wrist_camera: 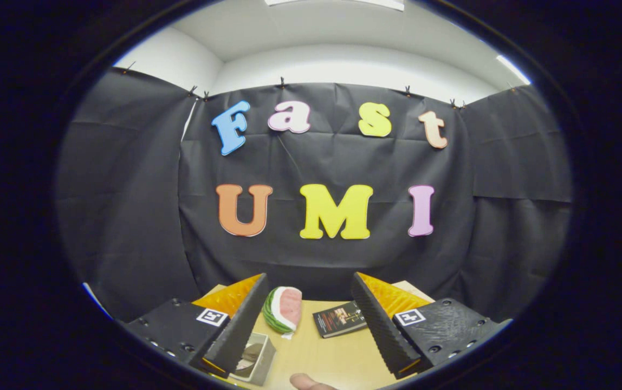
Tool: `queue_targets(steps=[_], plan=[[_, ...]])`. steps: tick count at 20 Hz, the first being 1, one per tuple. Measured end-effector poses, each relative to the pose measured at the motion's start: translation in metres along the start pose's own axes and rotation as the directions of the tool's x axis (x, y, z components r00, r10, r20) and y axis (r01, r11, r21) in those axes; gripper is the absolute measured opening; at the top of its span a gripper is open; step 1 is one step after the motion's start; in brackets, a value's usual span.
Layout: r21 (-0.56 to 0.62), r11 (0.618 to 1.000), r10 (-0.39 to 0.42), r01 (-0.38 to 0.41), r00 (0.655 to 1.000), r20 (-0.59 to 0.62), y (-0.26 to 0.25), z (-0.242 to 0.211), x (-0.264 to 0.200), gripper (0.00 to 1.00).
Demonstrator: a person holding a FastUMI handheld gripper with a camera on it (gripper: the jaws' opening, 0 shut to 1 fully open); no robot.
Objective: Open the storage box then place both shoes into the box .Put the left shoe in first, then the right shoe, with the right side of both shoes facing outward in a uniform manner.
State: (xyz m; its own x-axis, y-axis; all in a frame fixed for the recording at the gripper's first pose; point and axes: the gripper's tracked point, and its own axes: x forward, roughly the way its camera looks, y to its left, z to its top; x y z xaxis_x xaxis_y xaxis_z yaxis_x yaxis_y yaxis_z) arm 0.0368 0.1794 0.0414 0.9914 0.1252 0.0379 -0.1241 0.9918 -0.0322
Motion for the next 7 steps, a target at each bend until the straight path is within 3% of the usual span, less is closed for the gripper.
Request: queue_targets(steps=[7], plan=[[0.008,1.000,-0.007,0.008,0.998,-0.057,-0.001,-0.014,0.005,0.95]])
